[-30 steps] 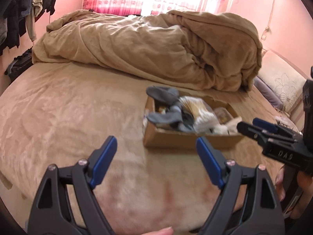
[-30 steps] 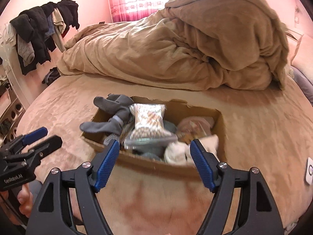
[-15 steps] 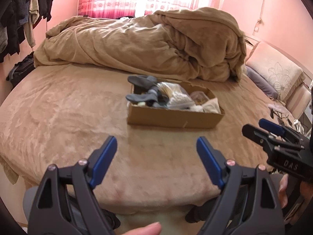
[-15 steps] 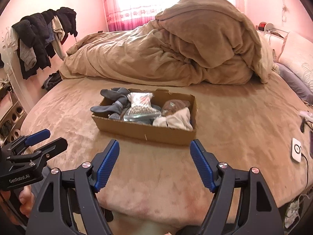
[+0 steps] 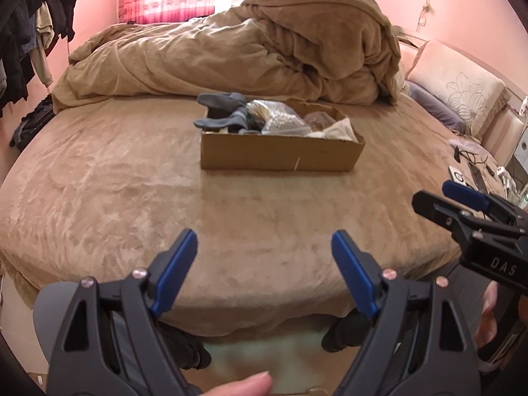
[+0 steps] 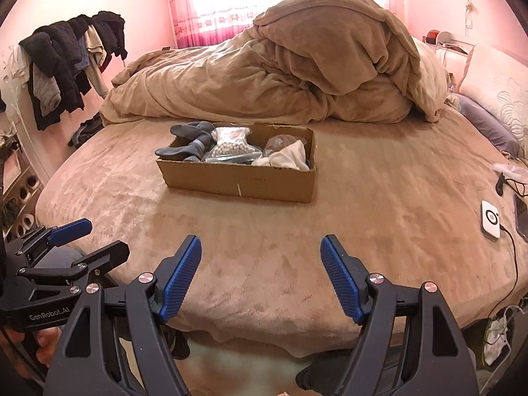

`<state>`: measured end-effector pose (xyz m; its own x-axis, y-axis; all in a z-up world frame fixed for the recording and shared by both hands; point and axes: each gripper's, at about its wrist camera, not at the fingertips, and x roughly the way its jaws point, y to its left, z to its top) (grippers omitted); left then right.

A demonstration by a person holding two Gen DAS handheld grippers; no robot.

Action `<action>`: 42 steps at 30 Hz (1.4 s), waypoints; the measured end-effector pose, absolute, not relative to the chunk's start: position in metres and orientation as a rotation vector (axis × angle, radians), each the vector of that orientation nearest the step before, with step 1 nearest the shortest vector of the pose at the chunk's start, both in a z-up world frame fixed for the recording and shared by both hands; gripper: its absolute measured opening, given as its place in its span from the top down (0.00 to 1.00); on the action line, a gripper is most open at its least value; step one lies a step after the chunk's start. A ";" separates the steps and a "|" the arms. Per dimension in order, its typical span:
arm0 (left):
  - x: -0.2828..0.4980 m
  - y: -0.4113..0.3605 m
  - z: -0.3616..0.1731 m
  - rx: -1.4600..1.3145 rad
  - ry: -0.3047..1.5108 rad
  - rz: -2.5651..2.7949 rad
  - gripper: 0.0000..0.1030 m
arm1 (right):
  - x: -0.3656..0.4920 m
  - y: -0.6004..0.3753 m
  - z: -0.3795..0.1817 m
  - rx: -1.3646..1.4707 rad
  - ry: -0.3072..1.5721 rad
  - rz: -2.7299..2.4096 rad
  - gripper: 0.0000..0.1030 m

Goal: Organize objects

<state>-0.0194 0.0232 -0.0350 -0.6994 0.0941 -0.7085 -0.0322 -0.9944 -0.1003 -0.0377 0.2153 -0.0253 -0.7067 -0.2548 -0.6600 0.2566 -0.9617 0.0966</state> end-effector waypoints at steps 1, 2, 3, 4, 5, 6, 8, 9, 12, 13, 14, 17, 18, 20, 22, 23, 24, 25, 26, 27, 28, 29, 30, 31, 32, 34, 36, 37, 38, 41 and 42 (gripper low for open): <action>-0.019 0.024 -0.034 -1.183 -0.119 2.836 0.18 | -0.038 0.216 -0.025 1.033 0.000 -2.673 0.25; -0.019 0.024 -0.033 -1.179 -0.114 2.839 0.18 | -0.038 0.217 -0.025 1.032 -0.001 -2.675 0.25; -0.019 0.024 -0.032 -1.171 -0.107 2.843 0.18 | -0.038 0.217 -0.025 1.031 -0.002 -2.680 0.25; -0.019 0.024 -0.030 -1.164 -0.102 2.847 0.18 | -0.039 0.218 -0.026 1.032 -0.005 -2.680 0.25; -0.020 0.025 -0.029 -1.159 -0.098 2.852 0.18 | -0.040 0.219 -0.026 1.034 -0.008 -2.679 0.25; -0.021 0.025 -0.028 -1.154 -0.095 2.855 0.18 | -0.040 0.219 -0.026 1.034 -0.008 -2.680 0.25; -0.022 0.024 -0.027 -1.150 -0.097 2.858 0.18 | -0.041 0.219 -0.027 1.029 -0.013 -2.684 0.25; -0.023 0.023 -0.026 -1.148 -0.097 2.859 0.18 | -0.042 0.220 -0.027 1.029 -0.018 -2.687 0.25; -0.025 0.022 -0.026 -1.147 -0.097 2.860 0.18 | -0.044 0.222 -0.028 1.036 -0.024 -2.688 0.25; -0.025 0.023 -0.026 -1.146 -0.097 2.861 0.18 | -0.045 0.221 -0.029 1.039 -0.024 -2.687 0.25; -0.026 0.022 -0.026 -1.145 -0.096 2.861 0.18 | -0.046 0.221 -0.030 1.042 -0.023 -2.686 0.25; -0.028 0.021 -0.026 -1.144 -0.099 2.861 0.18 | -0.048 0.220 -0.032 1.051 -0.018 -2.681 0.25; -0.028 0.021 -0.026 -1.142 -0.099 2.861 0.18 | -0.049 0.220 -0.033 1.052 -0.016 -2.679 0.25; -0.030 0.020 -0.027 -1.142 -0.098 2.863 0.18 | -0.050 0.219 -0.033 1.054 -0.011 -2.677 0.25; -0.031 0.018 -0.027 -1.141 -0.101 2.863 0.18 | -0.051 0.219 -0.034 1.057 -0.008 -2.676 0.25; -0.032 0.017 -0.027 -1.143 -0.101 2.863 0.18 | -0.052 0.219 -0.035 1.061 -0.009 -2.675 0.25; -0.033 0.017 -0.028 -1.144 -0.104 2.862 0.18 | -0.054 0.218 -0.036 1.067 -0.008 -2.675 0.25; -0.034 0.016 -0.028 -1.145 -0.106 2.862 0.17 | -0.054 0.219 -0.037 1.070 -0.008 -2.675 0.25; -0.034 0.015 -0.029 -1.145 -0.108 2.863 0.17 | -0.055 0.218 -0.037 1.072 -0.009 -2.676 0.25; -0.034 0.015 -0.029 -1.145 -0.109 2.863 0.17 | -0.055 0.219 -0.038 1.075 -0.010 -2.676 0.25; -0.035 0.014 -0.029 -1.144 -0.111 2.864 0.17 | -0.056 0.219 -0.038 1.076 -0.009 -2.676 0.25; -0.035 0.014 -0.029 -1.144 -0.113 2.865 0.17 | -0.056 0.219 -0.038 1.075 -0.009 -2.677 0.25; -0.035 0.013 -0.030 -1.144 -0.114 2.865 0.17 | -0.056 0.219 -0.038 1.075 -0.008 -2.676 0.25; -0.035 0.013 -0.030 -1.143 -0.114 2.865 0.17 | -0.056 0.219 -0.039 1.075 -0.008 -2.675 0.25; -0.035 0.013 -0.030 -1.143 -0.115 2.866 0.17 | -0.057 0.219 -0.039 1.077 -0.006 -2.674 0.25; -0.036 0.013 -0.030 -1.142 -0.114 2.868 0.17 | -0.057 0.218 -0.039 1.079 -0.004 -2.673 0.25; -0.036 0.013 -0.030 -1.137 -0.096 2.882 0.17 | -0.057 0.218 -0.039 1.080 -0.014 -2.665 0.25; -0.036 0.014 -0.030 -1.133 -0.084 2.889 0.17 | -0.057 0.218 -0.039 1.078 -0.018 -2.660 0.25; -0.035 0.014 -0.029 -1.131 -0.076 2.893 0.17 | -0.057 0.217 -0.039 1.075 -0.017 -2.661 0.25; -0.035 0.015 -0.028 -1.122 -0.064 2.904 0.17 | -0.056 0.217 -0.038 1.069 -0.018 -2.662 0.25; -0.035 0.015 -0.028 -1.120 -0.064 2.905 0.17 | -0.056 0.216 -0.037 1.067 -0.017 -2.662 0.25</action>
